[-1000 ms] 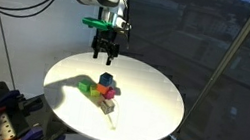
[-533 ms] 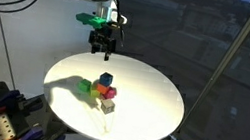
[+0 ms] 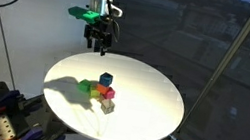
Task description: Put the blue block on the orange block
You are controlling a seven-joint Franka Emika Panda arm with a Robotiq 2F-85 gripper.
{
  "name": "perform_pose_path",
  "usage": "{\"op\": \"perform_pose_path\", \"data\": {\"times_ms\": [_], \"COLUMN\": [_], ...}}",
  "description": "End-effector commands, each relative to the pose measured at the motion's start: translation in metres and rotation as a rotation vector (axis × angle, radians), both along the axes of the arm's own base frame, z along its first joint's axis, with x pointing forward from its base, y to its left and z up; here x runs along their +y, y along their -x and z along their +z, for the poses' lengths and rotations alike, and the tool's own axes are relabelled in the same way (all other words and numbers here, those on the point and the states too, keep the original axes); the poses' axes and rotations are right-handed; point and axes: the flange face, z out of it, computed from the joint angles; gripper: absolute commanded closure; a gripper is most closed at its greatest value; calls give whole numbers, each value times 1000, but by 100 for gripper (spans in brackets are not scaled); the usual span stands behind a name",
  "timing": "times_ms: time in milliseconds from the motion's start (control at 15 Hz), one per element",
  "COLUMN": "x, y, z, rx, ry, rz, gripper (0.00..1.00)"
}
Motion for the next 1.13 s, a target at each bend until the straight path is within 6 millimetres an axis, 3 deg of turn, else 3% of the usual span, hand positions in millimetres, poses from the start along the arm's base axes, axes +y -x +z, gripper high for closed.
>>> {"op": "perform_pose_path", "data": {"times_ms": [0,400,467,1067], "x": [4,7,7,7], "y": [16,24,16,18], "z": [12,18,13,14], "rx": [-28,-65,-32,-41], "ry": [-53,-81,-67,-66], "rz": [30,57,37,46], "gripper": [0,0,0,0]}}
